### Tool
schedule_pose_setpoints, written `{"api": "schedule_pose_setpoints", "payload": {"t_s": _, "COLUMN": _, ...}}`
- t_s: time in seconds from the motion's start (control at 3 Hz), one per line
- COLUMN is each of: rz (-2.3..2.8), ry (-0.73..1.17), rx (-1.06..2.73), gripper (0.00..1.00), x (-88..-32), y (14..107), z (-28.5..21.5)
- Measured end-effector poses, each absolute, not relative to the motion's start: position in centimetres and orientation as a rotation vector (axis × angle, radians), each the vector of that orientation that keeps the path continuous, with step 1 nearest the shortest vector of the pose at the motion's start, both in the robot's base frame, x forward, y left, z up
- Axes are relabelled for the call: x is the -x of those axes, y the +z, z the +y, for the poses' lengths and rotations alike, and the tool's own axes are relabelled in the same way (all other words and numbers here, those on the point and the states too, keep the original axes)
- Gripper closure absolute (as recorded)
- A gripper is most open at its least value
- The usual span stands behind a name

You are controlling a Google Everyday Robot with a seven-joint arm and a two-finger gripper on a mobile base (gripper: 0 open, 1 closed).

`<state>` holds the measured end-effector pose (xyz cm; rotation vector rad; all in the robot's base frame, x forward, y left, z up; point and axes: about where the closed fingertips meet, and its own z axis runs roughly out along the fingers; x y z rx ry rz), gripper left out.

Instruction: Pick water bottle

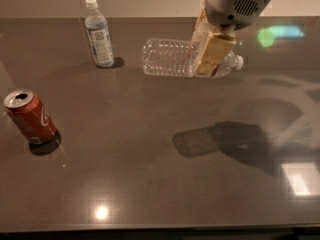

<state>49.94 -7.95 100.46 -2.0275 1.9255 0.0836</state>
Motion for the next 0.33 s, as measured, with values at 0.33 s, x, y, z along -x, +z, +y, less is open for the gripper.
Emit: {"api": "schedule_pose_setpoints", "payload": {"t_s": 0.33, "rz": 1.913, "ry": 0.075, "rx": 2.013, "gripper": 1.00, "x": -50.35, "y": 100.60, "z": -7.63}}
